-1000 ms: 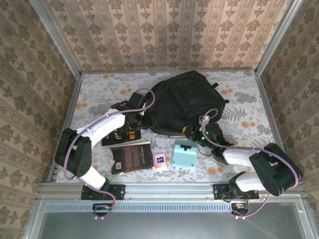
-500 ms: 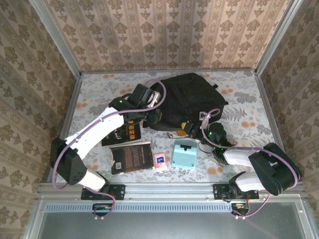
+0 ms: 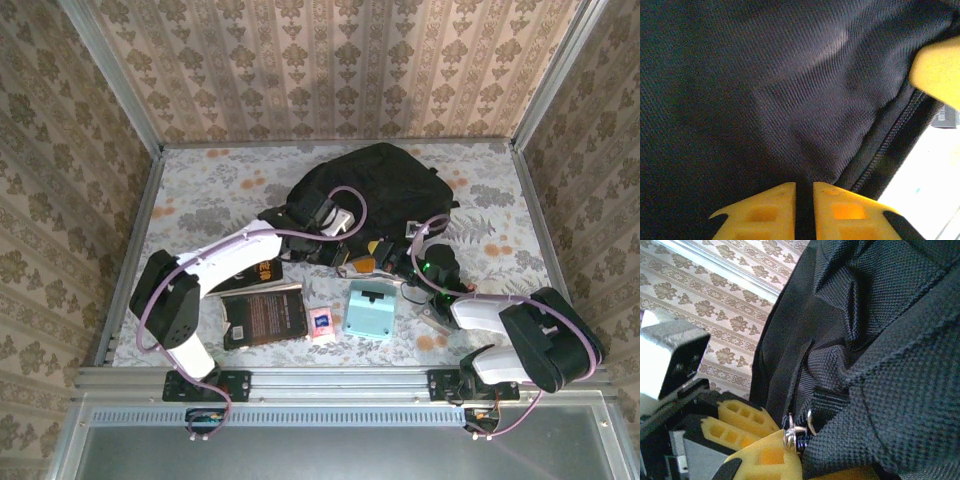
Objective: Pack the student bag
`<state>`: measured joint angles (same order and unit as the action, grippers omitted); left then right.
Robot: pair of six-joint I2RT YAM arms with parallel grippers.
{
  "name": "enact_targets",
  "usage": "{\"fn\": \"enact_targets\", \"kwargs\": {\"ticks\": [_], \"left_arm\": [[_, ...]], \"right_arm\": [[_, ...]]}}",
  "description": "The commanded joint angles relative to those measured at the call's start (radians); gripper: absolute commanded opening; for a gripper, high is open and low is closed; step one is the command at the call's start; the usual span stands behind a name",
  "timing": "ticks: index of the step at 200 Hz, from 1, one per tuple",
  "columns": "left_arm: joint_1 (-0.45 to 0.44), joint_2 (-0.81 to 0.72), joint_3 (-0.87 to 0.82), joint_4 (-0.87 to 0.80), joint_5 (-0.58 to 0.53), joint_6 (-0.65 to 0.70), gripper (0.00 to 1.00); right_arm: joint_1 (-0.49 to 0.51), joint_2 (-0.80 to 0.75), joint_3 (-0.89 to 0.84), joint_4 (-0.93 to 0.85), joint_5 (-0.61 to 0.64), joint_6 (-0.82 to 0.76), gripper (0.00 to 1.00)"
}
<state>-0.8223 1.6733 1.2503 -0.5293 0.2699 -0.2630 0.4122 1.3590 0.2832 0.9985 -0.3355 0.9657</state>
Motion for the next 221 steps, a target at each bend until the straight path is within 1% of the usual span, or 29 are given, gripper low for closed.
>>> {"fn": "enact_targets", "kwargs": {"ticks": [1,20,37,44,47,52,56,61,68,81,89,94,111,129,134,157,170,183,204,213,221], "left_arm": [[-0.035,-0.016,-0.087,-0.048,-0.031,-0.010,0.12],[-0.059,-0.027,-0.127,-0.044,-0.100,-0.017,0.08],[-0.067,-0.018,-0.155,-0.029,-0.110,-0.031,0.07],[-0.069,-0.008,-0.160,-0.029,-0.119,-0.036,0.05],[-0.068,-0.004,-0.162,-0.029,-0.123,-0.037,0.04],[-0.069,0.003,-0.163,-0.029,-0.128,-0.041,0.03],[-0.069,0.006,-0.163,-0.029,-0.131,-0.042,0.02],[-0.069,0.009,-0.163,-0.027,-0.136,-0.044,0.01],[-0.069,0.012,-0.162,-0.027,-0.143,-0.047,0.01],[-0.067,0.010,-0.157,-0.026,-0.149,-0.050,0.00],[-0.065,0.007,-0.155,-0.025,-0.150,-0.049,0.00],[-0.064,0.004,-0.154,-0.024,-0.153,-0.051,0.00],[-0.061,-0.004,-0.155,-0.023,-0.156,-0.050,0.00],[-0.060,-0.008,-0.161,-0.023,-0.161,-0.051,0.00],[-0.060,-0.008,-0.162,-0.023,-0.161,-0.052,0.00],[-0.058,-0.006,-0.166,-0.021,-0.160,-0.055,0.00],[-0.058,-0.006,-0.165,-0.021,-0.158,-0.055,0.00],[-0.057,-0.006,-0.164,-0.022,-0.157,-0.056,0.00],[-0.056,-0.007,-0.164,-0.021,-0.155,-0.055,0.00],[-0.056,-0.008,-0.165,-0.021,-0.155,-0.056,0.00],[-0.056,-0.008,-0.163,-0.021,-0.155,-0.056,0.00]], "right_arm": [[-0.022,0.016,0.022,0.112,0.028,0.056,0.00],[-0.030,0.025,0.003,0.115,0.050,0.094,0.00],[-0.041,0.069,-0.004,0.129,0.049,0.125,0.01],[-0.047,0.081,-0.003,0.145,0.030,0.129,0.13],[-0.049,0.085,-0.001,0.150,0.022,0.132,0.20],[-0.052,0.092,-0.001,0.160,0.011,0.140,0.35],[-0.054,0.096,-0.001,0.166,0.007,0.147,0.44],[-0.058,0.100,-0.002,0.169,0.004,0.155,0.52],[-0.063,0.101,-0.001,0.167,0.004,0.161,0.61],[-0.071,0.093,-0.004,0.157,0.011,0.167,0.67],[-0.077,0.085,-0.007,0.143,0.018,0.170,0.74],[-0.080,0.079,-0.007,0.126,0.024,0.170,0.77],[-0.088,0.051,-0.008,0.065,0.045,0.161,0.78],[-0.096,0.038,-0.012,-0.015,0.085,0.173,0.72],[-0.099,0.005,-0.013,-0.031,0.094,0.174,0.70],[-0.117,-0.016,-0.030,-0.050,0.114,0.180,0.65],[-0.132,-0.025,-0.038,-0.049,0.112,0.187,0.66],[-0.147,-0.036,-0.043,-0.055,0.107,0.193,0.71],[-0.167,-0.052,-0.045,-0.083,0.103,0.203,0.76],[-0.172,-0.054,-0.044,-0.095,0.105,0.207,0.76],[-0.174,-0.054,-0.044,-0.105,0.105,0.214,0.71]]}}
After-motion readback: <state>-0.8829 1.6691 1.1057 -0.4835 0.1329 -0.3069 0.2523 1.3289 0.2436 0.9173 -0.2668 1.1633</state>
